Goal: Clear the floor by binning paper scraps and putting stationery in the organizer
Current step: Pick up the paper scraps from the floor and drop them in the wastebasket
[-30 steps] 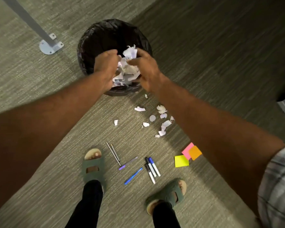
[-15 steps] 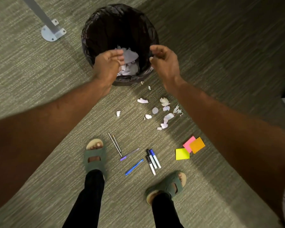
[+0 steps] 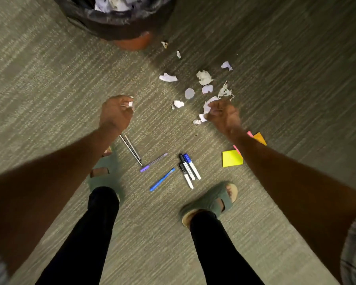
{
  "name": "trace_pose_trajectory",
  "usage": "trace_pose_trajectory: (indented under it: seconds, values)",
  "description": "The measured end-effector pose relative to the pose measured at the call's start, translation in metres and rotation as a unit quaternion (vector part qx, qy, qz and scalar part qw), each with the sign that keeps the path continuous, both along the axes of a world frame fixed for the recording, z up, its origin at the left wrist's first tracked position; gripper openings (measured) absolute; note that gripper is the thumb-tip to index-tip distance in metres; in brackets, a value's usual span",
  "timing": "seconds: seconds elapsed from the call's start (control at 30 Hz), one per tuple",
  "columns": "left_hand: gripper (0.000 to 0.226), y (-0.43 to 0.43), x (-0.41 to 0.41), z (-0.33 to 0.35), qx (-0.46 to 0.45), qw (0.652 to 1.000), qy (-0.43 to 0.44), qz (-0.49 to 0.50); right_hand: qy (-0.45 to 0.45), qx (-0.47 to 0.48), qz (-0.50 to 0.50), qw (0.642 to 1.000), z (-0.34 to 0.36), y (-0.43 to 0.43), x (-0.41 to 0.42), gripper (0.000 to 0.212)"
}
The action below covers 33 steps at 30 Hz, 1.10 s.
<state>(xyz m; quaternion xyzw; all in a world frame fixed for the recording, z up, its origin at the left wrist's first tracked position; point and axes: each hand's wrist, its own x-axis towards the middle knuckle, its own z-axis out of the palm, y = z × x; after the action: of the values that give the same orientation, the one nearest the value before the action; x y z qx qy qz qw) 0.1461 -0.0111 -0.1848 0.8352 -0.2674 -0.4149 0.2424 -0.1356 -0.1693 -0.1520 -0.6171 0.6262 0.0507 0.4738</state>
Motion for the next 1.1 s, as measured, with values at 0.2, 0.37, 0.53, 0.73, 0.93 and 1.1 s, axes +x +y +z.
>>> trace_pose_trajectory:
  seconds: [0.2,0.37,0.53,0.73,0.93,1.1]
  values:
    - [0.056,0.001,-0.021,-0.078,0.066,0.991,-0.099,-0.057,0.08,-0.034,0.103,0.991,-0.088,0.029,-0.029,0.075]
    - [0.053,0.003,-0.013,-0.127,0.015,0.987,-0.151,-0.049,0.094,-0.089,0.091,0.987,-0.148,0.034,-0.018,0.092]
    - [0.01,0.008,0.007,-0.156,-0.059,0.985,-0.147,-0.062,-0.012,-0.242,0.07,0.968,-0.177,0.028,-0.023,0.025]
    - [0.029,-0.041,-0.022,-0.146,-0.11,0.992,-0.051,-0.024,-0.003,-0.389,0.115,0.914,-0.168,-0.035,-0.023,0.033]
    - [0.018,-0.122,-0.064,-0.139,-0.18,0.965,-0.082,-0.174,0.031,-0.347,0.195,0.917,-0.161,-0.106,0.053,0.04]
    - [0.019,-0.133,-0.084,-0.161,-0.141,0.942,-0.046,-0.302,0.021,-0.338,0.373,0.864,-0.187,-0.131,0.124,0.055]
